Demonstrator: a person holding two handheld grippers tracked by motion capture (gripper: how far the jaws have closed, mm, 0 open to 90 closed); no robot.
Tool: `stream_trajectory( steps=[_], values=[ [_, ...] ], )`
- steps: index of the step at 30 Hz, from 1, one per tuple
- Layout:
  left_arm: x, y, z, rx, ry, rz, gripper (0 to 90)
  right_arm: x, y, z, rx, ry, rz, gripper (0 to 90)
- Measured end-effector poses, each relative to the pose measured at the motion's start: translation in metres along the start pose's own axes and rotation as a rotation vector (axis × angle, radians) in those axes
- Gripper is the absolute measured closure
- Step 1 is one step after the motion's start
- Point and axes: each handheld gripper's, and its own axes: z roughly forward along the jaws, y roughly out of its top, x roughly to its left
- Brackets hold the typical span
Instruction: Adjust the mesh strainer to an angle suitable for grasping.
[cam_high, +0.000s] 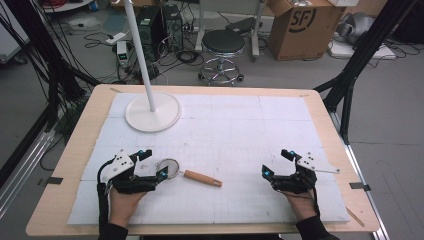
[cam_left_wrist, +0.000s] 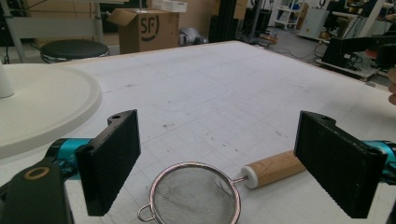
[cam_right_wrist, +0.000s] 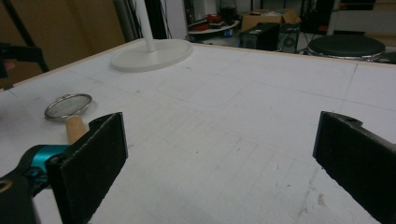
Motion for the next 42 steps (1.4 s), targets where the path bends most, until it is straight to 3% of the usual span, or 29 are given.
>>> stream_trajectory(
  steps=[8,9,10,12,15,16,18,28,34,42],
  values=[
    [-0.001,-0.001,-0.001,0.003,0.001,-0.002,15.1,0.006,0.002,0.001,-0.01,0.029,0.007,5.2],
    [0.0,-0.001,-0.001,0.003,0.002,0.0,15.1,0.007,0.003,0.002,0.002,0.051,0.018,20.9],
    [-0.001,-0.001,-0.001,0.002,0.005,-0.002,15.1,0.007,0.003,0.002,-0.002,0.057,0.016,26.4],
    [-0.001,-0.001,-0.001,0.002,0.008,-0.001,15.1,0.008,0.003,0.004,0.0,0.064,0.028,27.2],
    [-0.002,-0.001,-0.001,0.001,0.012,0.005,15.1,0.009,0.006,0.005,-0.025,0.118,0.059,38.2],
    [-0.002,-0.001,-0.001,0.001,0.012,0.005,15.1,0.009,0.006,0.005,-0.025,0.118,0.059,38.2],
    [-0.002,-0.001,-0.002,-0.001,0.012,0.007,15.1,0.011,0.01,0.007,-0.028,0.142,0.068,47.9],
    [0.001,-0.002,-0.003,0.004,0.025,0.009,15.1,0.018,0.009,0.02,0.06,0.202,0.062,73.9],
    [0.002,-0.004,-0.002,0.014,0.021,0.005,15.4,0.027,0.005,0.035,0.129,0.281,0.058,87.8],
    [0.002,-0.003,-0.002,0.01,0.019,0.005,15.4,0.044,-0.005,0.056,0.264,0.357,0.055,89.0]
  ],
)
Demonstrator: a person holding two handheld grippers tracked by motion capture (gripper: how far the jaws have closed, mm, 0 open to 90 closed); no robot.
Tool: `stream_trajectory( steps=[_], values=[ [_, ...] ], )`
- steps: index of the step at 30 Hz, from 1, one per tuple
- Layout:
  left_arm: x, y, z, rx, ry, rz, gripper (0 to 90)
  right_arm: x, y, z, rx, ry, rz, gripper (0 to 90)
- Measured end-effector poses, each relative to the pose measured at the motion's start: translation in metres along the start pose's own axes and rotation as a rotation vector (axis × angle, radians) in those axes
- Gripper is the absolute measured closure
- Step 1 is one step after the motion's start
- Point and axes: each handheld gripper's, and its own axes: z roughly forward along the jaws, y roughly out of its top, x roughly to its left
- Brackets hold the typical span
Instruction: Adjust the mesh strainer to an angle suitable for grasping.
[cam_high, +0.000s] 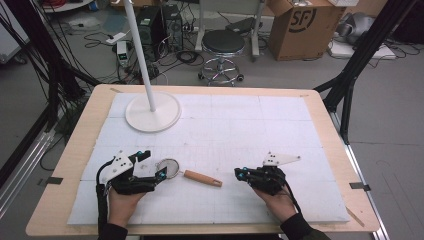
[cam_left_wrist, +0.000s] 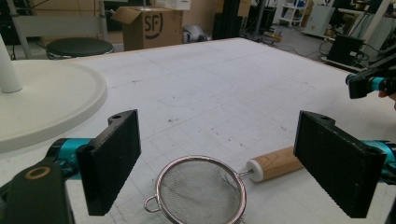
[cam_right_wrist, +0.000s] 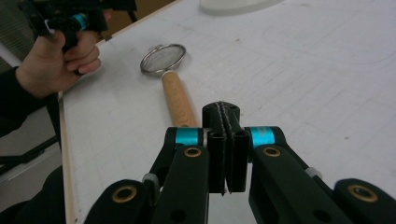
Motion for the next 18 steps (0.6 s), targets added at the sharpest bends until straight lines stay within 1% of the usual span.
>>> stream_trajectory(
  steps=[3,5,6,7,11,12,13,15,16,17,18],
  values=[
    [0.0,0.0,0.0,0.0,-0.004,0.004,15.6,0.004,-0.001,0.01,0.041,0.027,0.009,89.0],
    [-0.001,0.0,0.0,0.0,-0.007,0.002,15.8,0.007,0.0,0.018,0.095,0.045,0.021,89.0],
    [-0.001,0.0,0.001,0.0,-0.007,0.002,15.8,0.007,0.0,0.018,0.095,0.045,0.021,89.0],
    [-0.001,0.0,0.001,0.002,-0.007,0.002,15.8,0.008,-0.001,0.028,0.157,0.07,0.039,89.0],
    [-0.001,0.0,0.001,0.0,-0.007,0.003,15.9,0.011,-0.002,0.04,0.211,0.091,0.033,89.0],
    [-0.001,0.0,0.001,0.0,-0.006,0.001,15.9,0.011,-0.002,0.04,0.211,0.091,0.033,89.0],
    [0.0,0.0,0.001,0.0,-0.009,0.002,16.1,0.013,-0.002,0.041,0.235,0.096,0.026,89.1],
    [-0.001,0.0,0.001,0.001,-0.008,0.0,16.3,0.013,-0.003,0.042,0.242,0.102,0.031,89.1],
    [-0.001,0.0,0.001,0.0,-0.008,-0.001,16.3,0.014,-0.003,0.044,0.268,0.096,0.018,89.1],
    [-0.001,0.0,0.001,-0.001,-0.009,0.001,16.3,0.015,-0.003,0.044,0.268,0.09,0.017,89.2],
    [-0.001,0.0,0.001,0.001,-0.012,0.004,16.3,0.015,-0.003,0.044,0.281,0.097,0.016,89.2]
  ],
)
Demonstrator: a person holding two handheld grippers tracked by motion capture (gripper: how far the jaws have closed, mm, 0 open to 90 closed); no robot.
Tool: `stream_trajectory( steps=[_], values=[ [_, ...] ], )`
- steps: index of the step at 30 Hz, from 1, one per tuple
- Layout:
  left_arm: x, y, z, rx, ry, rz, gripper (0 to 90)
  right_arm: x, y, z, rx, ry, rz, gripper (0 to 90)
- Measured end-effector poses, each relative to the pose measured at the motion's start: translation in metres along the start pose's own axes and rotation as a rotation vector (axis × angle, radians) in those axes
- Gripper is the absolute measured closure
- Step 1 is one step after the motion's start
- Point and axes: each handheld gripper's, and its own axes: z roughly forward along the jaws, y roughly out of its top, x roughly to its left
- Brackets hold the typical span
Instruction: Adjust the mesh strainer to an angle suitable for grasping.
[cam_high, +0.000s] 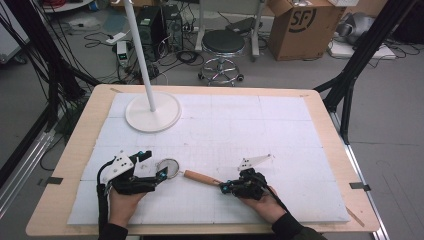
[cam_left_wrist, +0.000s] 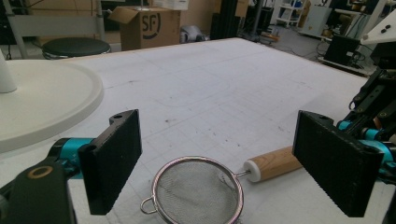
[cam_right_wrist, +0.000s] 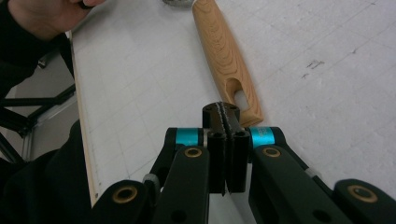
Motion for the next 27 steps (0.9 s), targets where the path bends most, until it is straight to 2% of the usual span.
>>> stream_trajectory(
  steps=[3,6,8,10,14,18,23,27],
  values=[
    [-0.001,0.0,0.0,0.0,0.001,-0.002,16.3,-0.001,0.002,0.004,0.043,0.025,0.0,89.2],
    [-0.001,0.0,0.0,0.001,0.001,-0.002,16.3,-0.001,0.003,0.006,0.06,0.018,0.003,89.4],
    [-0.001,0.0,0.001,0.0,-0.001,-0.004,16.3,-0.003,0.004,0.006,0.058,-0.003,0.011,89.4],
    [-0.001,0.0,0.001,-0.001,0.0,-0.003,16.3,-0.006,0.005,0.007,0.063,0.009,0.03,89.4],
    [-0.002,0.0,0.002,0.001,-0.004,-0.001,16.4,-0.009,0.01,0.01,0.072,0.006,0.028,89.5],
    [-0.002,0.0,0.001,0.003,-0.006,-0.001,16.4,-0.013,0.014,0.012,0.068,-0.006,0.034,89.6],
    [-0.001,0.0,0.001,0.0,-0.003,-0.004,16.5,-0.017,0.016,0.011,0.051,-0.044,0.033,89.5],
    [-0.002,0.0,0.001,0.0,-0.005,-0.005,16.7,-0.028,0.02,0.009,0.018,-0.089,0.069,89.6]
  ],
)
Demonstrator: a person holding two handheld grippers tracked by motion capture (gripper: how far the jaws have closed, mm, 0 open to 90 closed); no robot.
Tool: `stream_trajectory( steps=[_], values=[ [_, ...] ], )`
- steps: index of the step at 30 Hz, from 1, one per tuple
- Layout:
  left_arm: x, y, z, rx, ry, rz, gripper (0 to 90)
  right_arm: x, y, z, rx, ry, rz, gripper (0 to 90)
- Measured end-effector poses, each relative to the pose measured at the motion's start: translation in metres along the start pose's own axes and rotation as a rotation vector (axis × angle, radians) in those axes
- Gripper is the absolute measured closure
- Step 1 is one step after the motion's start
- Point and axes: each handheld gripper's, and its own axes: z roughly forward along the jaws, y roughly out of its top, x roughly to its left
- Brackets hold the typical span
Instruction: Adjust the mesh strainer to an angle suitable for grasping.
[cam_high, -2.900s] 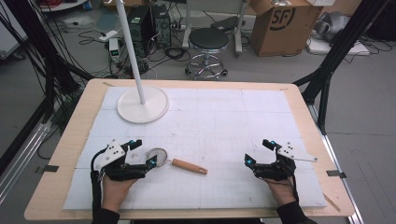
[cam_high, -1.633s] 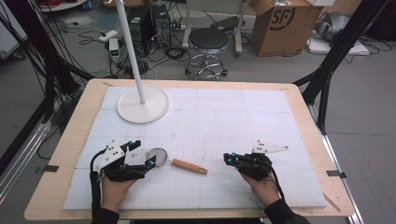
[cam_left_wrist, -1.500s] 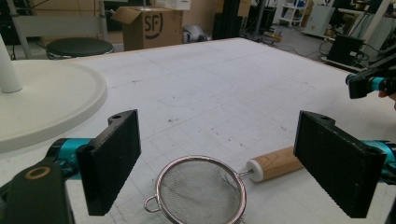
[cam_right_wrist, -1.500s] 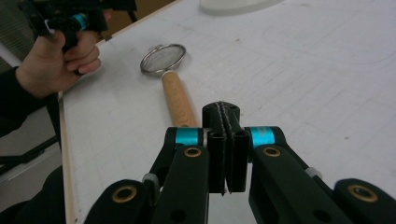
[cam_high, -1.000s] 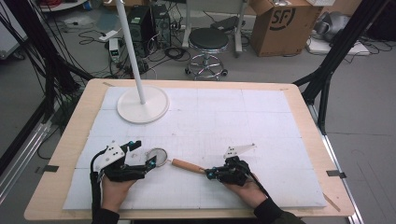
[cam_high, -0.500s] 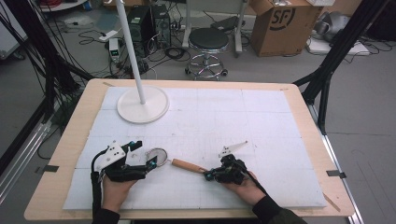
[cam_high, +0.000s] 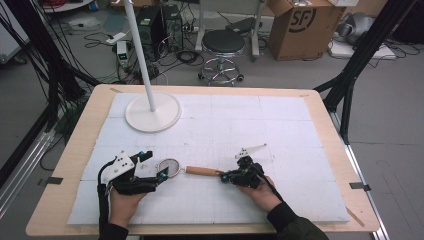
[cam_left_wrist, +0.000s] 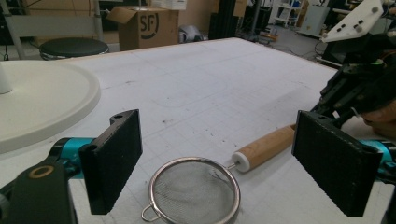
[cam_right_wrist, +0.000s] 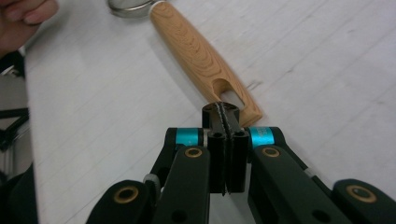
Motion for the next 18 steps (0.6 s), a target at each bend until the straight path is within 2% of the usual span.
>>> stream_trajectory(
  steps=[6,8,11,18],
  values=[
    [0.0,0.0,0.001,0.0,-0.002,0.004,16.8,-0.01,0.012,0.006,-0.006,-0.026,0.016,89.5],
    [0.0,0.0,0.001,0.001,-0.002,0.002,16.8,-0.015,0.016,0.009,-0.01,-0.019,0.032,89.6],
    [0.0,0.0,0.0,0.001,-0.004,0.004,16.9,-0.02,0.022,0.011,-0.013,-0.041,0.056,89.6],
    [0.0,0.0,0.0,-0.003,-0.004,0.0,17.0,-0.033,0.034,0.017,-0.036,-0.056,0.093,89.6]
  ],
)
